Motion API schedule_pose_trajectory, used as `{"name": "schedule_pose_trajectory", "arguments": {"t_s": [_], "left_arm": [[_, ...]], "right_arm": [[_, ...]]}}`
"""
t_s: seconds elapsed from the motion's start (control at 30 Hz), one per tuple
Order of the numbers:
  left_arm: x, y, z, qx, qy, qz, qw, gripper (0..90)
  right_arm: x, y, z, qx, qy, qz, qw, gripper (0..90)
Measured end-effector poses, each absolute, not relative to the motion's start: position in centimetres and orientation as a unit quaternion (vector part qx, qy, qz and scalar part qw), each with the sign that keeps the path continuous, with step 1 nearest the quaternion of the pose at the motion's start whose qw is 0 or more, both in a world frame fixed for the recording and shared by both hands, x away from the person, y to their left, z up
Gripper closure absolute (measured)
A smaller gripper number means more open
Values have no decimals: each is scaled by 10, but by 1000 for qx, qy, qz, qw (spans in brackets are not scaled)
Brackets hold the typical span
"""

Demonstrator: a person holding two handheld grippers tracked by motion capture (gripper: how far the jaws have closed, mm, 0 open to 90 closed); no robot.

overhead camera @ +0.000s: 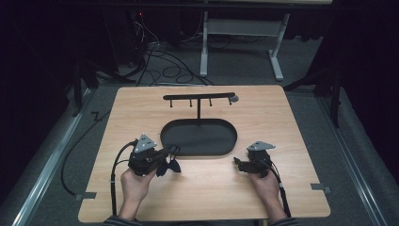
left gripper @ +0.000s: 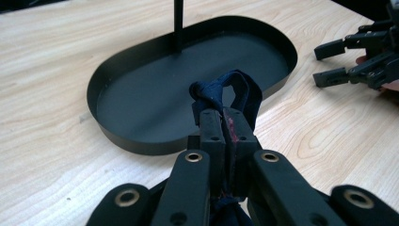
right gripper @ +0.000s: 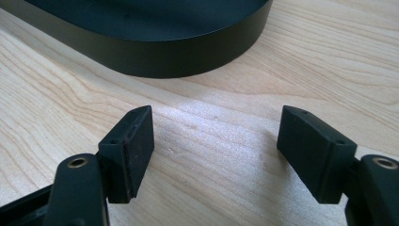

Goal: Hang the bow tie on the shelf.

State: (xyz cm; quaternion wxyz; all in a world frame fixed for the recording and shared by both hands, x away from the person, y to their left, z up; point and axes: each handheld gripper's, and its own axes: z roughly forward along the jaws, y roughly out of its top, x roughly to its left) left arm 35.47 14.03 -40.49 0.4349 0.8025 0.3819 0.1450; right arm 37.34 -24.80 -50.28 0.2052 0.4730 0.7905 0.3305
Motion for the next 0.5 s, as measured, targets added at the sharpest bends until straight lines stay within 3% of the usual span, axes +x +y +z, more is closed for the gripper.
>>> {"name": "schedule_pose_trajectory", "arguments": {"t_s": [0.5], "left_arm": [[361,147,-384,795,373,129,462,878]], "right_arm": [[373,-248,-503,473,790,330,206,294]]}}
